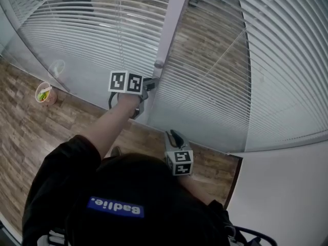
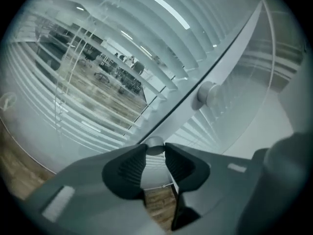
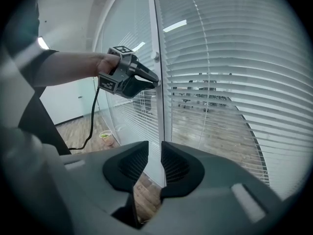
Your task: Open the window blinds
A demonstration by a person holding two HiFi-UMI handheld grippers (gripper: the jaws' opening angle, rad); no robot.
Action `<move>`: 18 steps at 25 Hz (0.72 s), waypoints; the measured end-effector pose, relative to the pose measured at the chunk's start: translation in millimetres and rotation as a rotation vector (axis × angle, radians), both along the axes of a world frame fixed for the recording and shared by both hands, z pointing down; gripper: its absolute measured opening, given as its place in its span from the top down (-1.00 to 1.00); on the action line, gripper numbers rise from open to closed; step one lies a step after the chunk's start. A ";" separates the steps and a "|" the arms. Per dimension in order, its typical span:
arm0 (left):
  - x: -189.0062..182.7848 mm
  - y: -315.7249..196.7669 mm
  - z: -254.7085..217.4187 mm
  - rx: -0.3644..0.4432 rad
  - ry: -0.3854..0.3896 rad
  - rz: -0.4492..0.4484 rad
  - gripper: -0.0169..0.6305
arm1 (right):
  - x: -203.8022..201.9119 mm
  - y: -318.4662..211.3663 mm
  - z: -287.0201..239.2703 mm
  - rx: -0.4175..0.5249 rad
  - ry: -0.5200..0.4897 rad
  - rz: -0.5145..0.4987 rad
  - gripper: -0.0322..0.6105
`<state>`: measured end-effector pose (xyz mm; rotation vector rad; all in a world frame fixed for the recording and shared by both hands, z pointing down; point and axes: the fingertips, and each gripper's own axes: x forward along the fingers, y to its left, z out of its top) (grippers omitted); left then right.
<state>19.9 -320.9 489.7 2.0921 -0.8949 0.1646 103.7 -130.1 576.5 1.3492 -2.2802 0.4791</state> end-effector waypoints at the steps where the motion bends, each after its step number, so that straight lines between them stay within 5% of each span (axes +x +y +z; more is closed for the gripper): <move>1: 0.2 -0.2 -0.2 0.007 -0.028 0.010 0.57 | 0.5 -0.1 -0.7 0.002 0.000 0.002 0.64; 13: 0.9 -0.5 -0.6 0.154 -0.367 0.096 0.56 | 6.3 3.6 -3.3 0.021 0.000 0.002 0.67; 18: 1.2 0.8 2.7 0.202 -0.431 0.095 0.55 | 8.8 9.6 1.8 0.024 -0.001 -0.007 0.64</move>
